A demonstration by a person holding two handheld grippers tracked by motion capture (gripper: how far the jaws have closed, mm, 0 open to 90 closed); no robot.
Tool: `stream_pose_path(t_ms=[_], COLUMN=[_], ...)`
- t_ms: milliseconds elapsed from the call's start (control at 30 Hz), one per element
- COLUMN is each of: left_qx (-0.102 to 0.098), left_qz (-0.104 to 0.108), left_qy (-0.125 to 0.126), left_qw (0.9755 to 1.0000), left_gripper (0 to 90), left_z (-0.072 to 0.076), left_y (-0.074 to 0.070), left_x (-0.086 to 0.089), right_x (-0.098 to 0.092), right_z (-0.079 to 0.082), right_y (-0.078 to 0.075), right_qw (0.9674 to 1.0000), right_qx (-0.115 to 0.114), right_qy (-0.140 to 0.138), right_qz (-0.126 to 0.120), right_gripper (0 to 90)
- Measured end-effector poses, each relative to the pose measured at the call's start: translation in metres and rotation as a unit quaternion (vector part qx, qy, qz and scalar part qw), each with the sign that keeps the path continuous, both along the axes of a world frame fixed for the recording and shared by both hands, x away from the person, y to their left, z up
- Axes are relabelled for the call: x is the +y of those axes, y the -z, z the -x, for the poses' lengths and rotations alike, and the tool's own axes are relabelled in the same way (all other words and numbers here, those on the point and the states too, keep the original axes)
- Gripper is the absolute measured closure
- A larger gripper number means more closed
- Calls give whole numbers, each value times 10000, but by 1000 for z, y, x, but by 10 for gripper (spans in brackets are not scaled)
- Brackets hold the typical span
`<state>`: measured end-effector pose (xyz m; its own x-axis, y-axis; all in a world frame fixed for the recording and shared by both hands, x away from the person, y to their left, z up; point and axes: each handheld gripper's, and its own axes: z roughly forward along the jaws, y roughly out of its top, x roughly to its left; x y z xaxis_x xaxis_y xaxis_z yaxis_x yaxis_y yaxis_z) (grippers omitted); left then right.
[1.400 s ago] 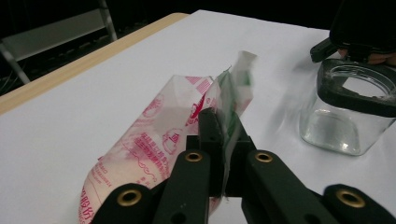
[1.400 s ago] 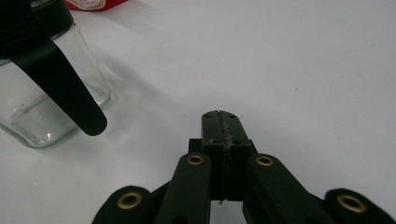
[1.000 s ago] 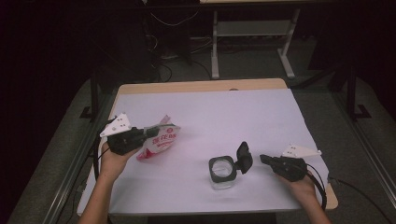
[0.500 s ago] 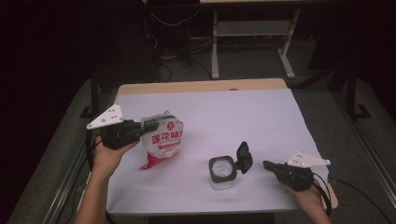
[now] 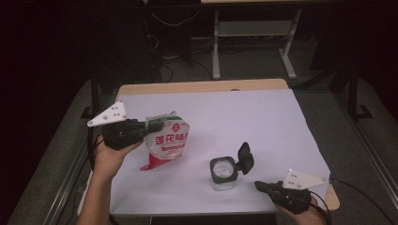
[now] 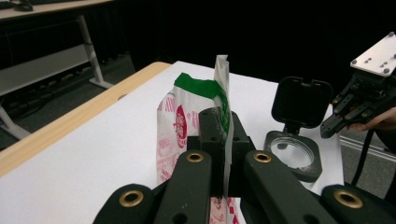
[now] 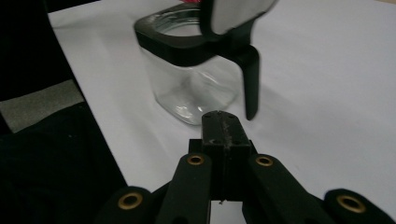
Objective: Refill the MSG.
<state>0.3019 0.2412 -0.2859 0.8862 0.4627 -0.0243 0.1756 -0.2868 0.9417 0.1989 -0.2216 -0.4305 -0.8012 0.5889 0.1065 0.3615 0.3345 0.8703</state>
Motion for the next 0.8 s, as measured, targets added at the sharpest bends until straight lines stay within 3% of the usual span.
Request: stream_pose_path(t_ms=[133,533,800], left_qx=[91,135,180], left_qz=[124,263,282], left_qy=[129,164,184], left_qw=[9998,9994,9993], left_gripper=[900,900,900], left_z=[2,6,5], left_y=[-1,-4,-3], left_x=[2,11,12], right_x=[14,58,82], right_z=[5,10,4], right_y=[-4,-13,-24], right_qw=[9997,9966,9963], right_qx=[-15,-31,-100], right_qy=[-219,-818,-823], right_qz=[-71,-99,-204], right_gripper=[900,900,900])
